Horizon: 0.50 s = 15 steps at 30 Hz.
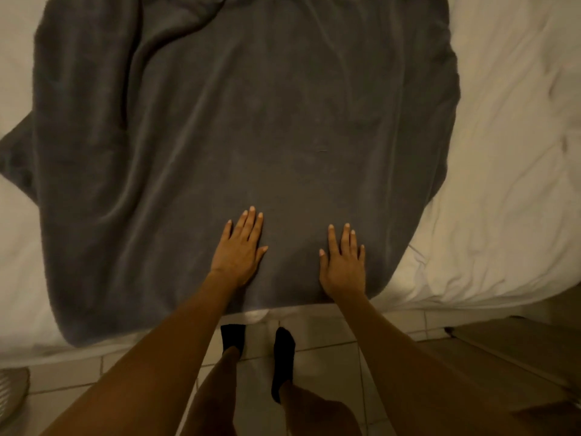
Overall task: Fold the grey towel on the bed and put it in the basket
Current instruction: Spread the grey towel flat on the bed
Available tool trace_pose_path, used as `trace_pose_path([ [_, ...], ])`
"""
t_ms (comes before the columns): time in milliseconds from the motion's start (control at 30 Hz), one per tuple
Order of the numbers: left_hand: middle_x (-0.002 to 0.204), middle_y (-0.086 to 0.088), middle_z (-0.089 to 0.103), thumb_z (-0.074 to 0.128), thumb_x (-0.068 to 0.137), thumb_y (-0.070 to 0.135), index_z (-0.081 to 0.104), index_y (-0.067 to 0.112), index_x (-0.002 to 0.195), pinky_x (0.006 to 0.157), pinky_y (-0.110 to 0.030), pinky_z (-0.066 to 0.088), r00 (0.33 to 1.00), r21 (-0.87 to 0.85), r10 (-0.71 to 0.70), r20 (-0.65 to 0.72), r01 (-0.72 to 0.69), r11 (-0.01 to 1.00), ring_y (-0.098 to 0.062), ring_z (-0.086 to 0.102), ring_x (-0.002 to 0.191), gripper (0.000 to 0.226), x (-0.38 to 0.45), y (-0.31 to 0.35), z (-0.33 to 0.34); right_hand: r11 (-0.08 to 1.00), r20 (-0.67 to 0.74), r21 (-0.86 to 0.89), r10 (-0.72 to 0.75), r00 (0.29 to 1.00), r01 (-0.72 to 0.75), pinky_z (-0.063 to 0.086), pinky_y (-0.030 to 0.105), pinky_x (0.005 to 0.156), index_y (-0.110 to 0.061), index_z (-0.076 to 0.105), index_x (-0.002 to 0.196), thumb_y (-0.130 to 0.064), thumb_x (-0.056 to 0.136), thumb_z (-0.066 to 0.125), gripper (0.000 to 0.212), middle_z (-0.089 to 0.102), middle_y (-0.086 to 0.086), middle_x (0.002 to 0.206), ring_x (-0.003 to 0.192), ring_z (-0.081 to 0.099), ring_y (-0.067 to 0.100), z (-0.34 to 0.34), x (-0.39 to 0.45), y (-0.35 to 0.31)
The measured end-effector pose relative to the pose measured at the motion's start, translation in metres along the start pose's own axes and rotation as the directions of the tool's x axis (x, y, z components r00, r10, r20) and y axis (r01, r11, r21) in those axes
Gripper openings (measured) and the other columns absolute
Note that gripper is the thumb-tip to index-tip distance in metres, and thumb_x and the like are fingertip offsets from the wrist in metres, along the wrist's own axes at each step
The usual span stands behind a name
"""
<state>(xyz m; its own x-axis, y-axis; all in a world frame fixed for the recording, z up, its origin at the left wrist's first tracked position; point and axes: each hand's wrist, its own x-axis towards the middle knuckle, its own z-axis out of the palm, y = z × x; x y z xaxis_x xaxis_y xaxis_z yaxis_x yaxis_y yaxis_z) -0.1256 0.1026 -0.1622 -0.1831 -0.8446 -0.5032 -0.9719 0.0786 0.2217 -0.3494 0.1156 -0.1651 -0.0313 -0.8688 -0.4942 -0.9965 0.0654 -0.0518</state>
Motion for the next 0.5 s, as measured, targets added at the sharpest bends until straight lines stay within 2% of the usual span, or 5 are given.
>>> trace_pose_path([
  [200,0.160,-0.007,-0.007,0.024,0.100,0.046,-0.003,0.012,0.152,0.119,-0.040,0.001,1.000,-0.010,0.013,-0.001,-0.013,1.000,-0.020,-0.004,0.148,0.068,0.048,0.026,-0.014,0.996,-0.066,0.054,0.071,0.995,-0.067,0.005,0.047,0.115,-0.015,0.019,0.150,-0.043,0.096,0.020,0.061,0.015,0.017,0.156,0.144,0.014,0.031,-0.015,0.028,0.042],
  [333,0.160,-0.007,-0.008,0.024,0.100,0.046,-0.003,0.012,0.152,0.119,-0.039,0.002,1.000,0.009,0.026,-0.001,-0.026,1.000,-0.020,-0.005,0.148,0.068,0.087,0.054,-0.018,0.998,-0.070,0.053,-0.016,0.997,0.019,0.010,0.047,0.115,-0.015,0.022,0.149,-0.043,0.095,0.018,0.062,0.019,0.014,0.155,0.143,0.019,0.029,-0.023,0.059,0.071],
  [500,0.160,-0.008,-0.004,0.031,0.099,0.045,0.001,0.010,0.152,0.119,-0.039,0.005,0.999,-0.027,0.004,-0.041,-0.005,1.000,-0.021,-0.001,0.148,0.070,0.131,0.104,-0.025,0.993,-0.169,0.081,-0.068,0.983,0.083,0.015,0.045,0.114,-0.014,0.031,0.147,-0.039,0.095,0.028,0.058,0.027,0.011,0.154,0.142,0.024,0.026,-0.039,0.084,0.101],
])
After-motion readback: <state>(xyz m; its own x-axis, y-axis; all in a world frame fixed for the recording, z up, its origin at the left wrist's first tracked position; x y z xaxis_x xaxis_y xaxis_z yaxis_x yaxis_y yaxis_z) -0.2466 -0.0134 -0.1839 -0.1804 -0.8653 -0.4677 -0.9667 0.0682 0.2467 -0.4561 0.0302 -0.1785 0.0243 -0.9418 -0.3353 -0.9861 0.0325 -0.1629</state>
